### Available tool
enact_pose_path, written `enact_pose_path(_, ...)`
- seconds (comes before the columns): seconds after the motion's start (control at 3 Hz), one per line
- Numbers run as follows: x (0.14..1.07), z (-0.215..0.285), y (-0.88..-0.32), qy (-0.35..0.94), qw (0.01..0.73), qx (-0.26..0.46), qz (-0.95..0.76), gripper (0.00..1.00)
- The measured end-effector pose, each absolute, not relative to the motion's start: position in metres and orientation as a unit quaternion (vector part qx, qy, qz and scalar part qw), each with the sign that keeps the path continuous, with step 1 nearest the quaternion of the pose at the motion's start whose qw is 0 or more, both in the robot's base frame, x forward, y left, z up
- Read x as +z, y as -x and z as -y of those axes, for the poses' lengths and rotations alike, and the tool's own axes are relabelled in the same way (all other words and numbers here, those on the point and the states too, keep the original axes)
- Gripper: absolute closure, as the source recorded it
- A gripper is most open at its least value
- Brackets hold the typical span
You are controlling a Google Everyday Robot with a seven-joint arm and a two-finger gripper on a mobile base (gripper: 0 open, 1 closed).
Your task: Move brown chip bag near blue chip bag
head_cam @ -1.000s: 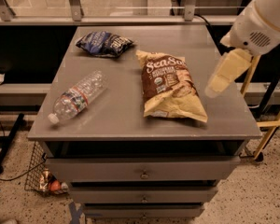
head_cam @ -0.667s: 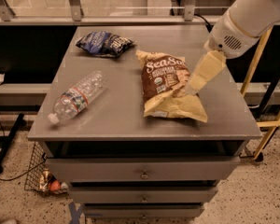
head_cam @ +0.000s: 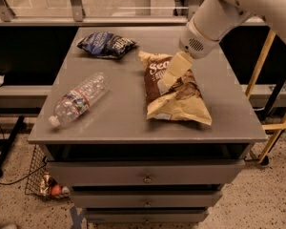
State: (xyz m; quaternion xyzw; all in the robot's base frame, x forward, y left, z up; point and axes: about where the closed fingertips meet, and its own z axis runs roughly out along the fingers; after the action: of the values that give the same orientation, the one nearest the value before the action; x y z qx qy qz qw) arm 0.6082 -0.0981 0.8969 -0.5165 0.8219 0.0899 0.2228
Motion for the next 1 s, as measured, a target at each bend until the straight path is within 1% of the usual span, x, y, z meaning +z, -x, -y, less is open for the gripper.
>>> enact_pose_path(0.33, 0.899, 0.065, -0.629, 0.529, 0.238, 0.099, -0.808, 0.0)
enact_pose_path(0.67, 0.893, 0.041, -0.64, 0.542, 0.235, 0.101, -0.8, 0.0)
enact_pose_path(1.0, 0.884, 0.035, -0.65, 0.541, 0.227, 0.09, -0.804, 0.0)
